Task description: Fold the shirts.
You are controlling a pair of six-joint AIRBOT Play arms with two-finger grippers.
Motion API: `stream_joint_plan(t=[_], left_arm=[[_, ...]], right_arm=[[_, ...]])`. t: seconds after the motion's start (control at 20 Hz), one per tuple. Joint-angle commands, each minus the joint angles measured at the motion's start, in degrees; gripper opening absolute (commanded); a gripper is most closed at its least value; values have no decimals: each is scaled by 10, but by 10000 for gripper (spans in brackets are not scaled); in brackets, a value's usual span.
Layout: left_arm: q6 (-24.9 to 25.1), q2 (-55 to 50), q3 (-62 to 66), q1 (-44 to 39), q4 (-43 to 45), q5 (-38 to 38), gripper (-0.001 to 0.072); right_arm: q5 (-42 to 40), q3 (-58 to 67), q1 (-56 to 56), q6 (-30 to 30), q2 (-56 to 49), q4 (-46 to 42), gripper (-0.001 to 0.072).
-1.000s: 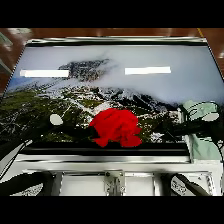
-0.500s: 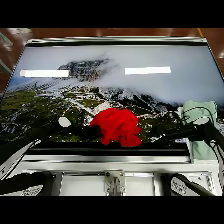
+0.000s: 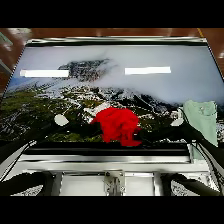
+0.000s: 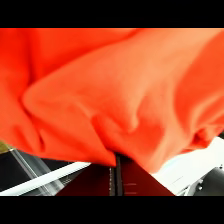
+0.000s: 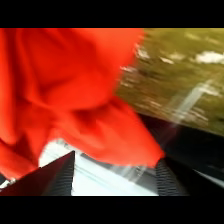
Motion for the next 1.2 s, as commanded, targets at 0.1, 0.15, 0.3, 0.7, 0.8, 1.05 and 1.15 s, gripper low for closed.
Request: stream_joint_plan(t=[0.1, 0.15, 0.3, 0.7, 0.8, 1.05, 1.15], left_arm=[[20, 35, 1, 2, 3, 0, 36], [19, 45, 1, 7, 13, -1, 36], [18, 115, 28, 48, 90, -23, 34], [0, 341, 431, 234, 272, -107, 35], [0, 362, 528, 275, 296, -107, 35], [0, 402, 613, 316, 318, -114, 36], [0, 412, 613, 316, 365, -167, 35]], right_arm=[[-63, 0, 45, 0, -16, 31, 63], [-56, 5, 43, -4, -13, 23, 62], [-5, 52, 42, -10, 31, -54, 61], [50, 452, 42, 77, 315, -337, 61], [6, 556, 42, 136, 359, -425, 61], [15, 665, 42, 168, 398, -451, 61], [49, 665, 42, 168, 402, -456, 61]])
